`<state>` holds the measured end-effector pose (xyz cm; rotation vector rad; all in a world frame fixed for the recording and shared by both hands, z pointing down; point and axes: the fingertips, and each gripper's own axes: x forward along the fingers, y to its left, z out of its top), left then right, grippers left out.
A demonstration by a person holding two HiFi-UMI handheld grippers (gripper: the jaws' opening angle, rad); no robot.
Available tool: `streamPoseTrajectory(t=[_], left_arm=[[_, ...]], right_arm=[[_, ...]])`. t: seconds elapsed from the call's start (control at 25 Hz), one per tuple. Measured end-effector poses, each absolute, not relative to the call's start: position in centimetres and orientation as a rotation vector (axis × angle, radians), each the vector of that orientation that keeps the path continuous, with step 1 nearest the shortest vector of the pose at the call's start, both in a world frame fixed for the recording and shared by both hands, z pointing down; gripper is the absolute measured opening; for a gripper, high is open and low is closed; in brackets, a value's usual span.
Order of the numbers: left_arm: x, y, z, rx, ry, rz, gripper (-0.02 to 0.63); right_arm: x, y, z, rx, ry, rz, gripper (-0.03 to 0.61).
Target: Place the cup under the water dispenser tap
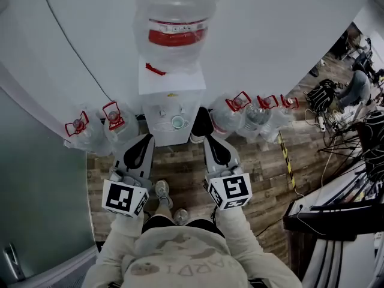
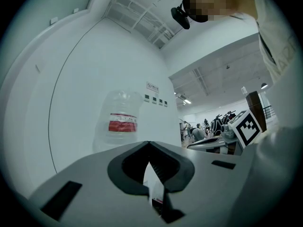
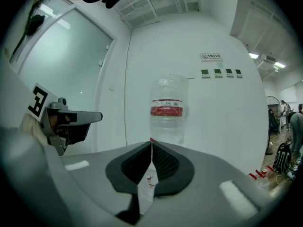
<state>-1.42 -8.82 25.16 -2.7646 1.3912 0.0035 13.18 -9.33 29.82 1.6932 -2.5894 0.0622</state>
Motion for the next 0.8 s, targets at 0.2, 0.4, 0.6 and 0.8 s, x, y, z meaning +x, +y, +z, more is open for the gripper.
streamPoseTrajectory(t=[0.2, 0.4, 0.6, 0.8], left_arm=[[-1.0, -7.6, 23.7, -2.746, 1.370, 0.028, 0.005], [-0.5, -6.4, 22.7, -2.736, 1.347, 0.052, 0.005], [0.1, -5.3, 22.2, -2.731, 1.327, 0.063, 0.005], [0.5, -5.0, 21.9, -2.729, 1.323, 0.067, 0.005]], right_arm=[[13.4, -7.9, 27.6, 1.713, -2.618, 0.010, 0.009], [13.5, -6.6, 26.3, 1.717, -2.629, -0.040, 0.009], [13.6, -5.5, 25.5, 1.719, -2.640, -0.075, 0.009], [13.6, -5.0, 25.0, 1.697, -2.648, -0.109, 0.009]])
